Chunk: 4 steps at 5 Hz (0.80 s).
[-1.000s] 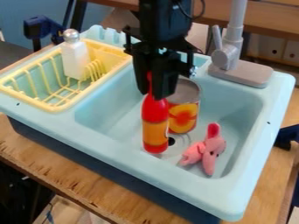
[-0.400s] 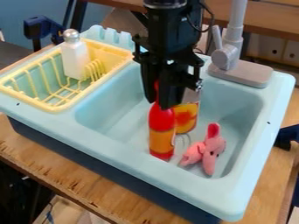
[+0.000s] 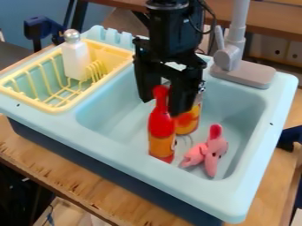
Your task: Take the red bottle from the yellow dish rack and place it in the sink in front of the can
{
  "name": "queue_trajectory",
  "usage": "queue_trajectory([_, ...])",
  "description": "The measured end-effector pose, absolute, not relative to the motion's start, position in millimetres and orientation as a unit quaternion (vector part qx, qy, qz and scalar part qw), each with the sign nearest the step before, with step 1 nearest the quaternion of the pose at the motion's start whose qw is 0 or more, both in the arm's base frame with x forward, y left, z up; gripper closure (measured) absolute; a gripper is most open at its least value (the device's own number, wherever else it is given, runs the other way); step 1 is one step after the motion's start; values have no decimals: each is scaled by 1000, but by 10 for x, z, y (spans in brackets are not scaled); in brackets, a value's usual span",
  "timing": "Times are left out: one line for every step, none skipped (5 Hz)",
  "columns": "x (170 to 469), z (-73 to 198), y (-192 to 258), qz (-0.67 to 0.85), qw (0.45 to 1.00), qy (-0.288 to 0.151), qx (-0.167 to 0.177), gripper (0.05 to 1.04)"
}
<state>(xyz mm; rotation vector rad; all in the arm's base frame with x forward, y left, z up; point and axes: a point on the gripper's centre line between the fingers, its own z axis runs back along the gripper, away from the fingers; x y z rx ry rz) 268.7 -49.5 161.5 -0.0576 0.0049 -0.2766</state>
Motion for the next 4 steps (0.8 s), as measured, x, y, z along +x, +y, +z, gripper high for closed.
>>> queue_trajectory([2666, 1627, -492, -130, 991, 7, -29, 78])
queue_trajectory([2658, 1816, -505, -121, 992, -17, -32, 81])
queue_trajectory([2657, 2211, -510, -116, 990, -73, -45, 81])
queue_trajectory([2624, 2386, -321, -87, 991, -91, -43, 81])
